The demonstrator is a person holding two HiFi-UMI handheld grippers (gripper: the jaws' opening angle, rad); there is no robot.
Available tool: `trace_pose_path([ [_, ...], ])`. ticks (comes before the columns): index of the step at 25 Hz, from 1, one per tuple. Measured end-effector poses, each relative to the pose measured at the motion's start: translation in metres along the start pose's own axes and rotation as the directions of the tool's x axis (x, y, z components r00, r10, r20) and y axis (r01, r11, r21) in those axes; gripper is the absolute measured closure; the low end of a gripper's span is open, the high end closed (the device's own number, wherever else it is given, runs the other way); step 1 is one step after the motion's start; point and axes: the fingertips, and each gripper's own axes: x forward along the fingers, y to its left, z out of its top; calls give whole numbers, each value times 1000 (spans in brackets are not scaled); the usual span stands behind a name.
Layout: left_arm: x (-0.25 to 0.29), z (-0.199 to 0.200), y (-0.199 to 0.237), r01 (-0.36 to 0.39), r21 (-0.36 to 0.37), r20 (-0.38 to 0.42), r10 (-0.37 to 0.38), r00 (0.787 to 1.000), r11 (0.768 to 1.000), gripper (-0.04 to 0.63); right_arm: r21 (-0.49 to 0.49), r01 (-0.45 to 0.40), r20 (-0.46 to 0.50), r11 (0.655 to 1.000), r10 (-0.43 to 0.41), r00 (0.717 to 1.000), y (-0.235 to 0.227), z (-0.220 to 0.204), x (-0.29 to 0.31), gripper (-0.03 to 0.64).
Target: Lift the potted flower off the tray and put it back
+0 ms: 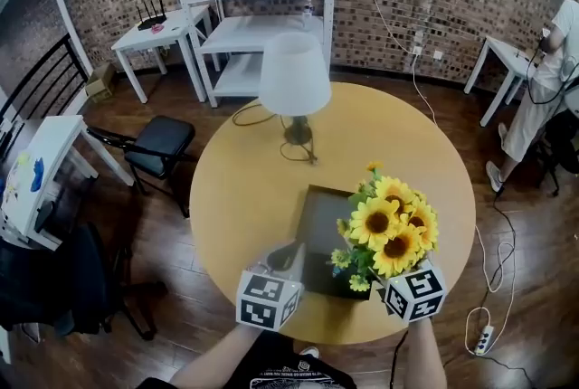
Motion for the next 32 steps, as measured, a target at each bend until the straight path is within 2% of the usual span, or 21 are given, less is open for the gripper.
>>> trace_pose_path([
  [7,-4,10,-2,17,14,30,-18,999,1000,595,-15,23,15,1000,-22,1000,2,6,-5,103],
  [13,-4,10,-6,14,4,29,-14,999,1000,595,-14,-7,4,1000,7,1000,2,0,-2,103],
  [19,2,10,6,1,-14,33,0,999,1000,595,-28,-168,-33,985,167,985,11,-22,33,104],
  [24,10,9,28,-11,-5,21,12,1000,1000,595,-52,-241,-95,969,235,967,20,-46,78,104],
  [32,33,11,46,-19,-27,-4,19,1000,999,595,-117,-388,-183,914,365,913,36,-70,121,104],
])
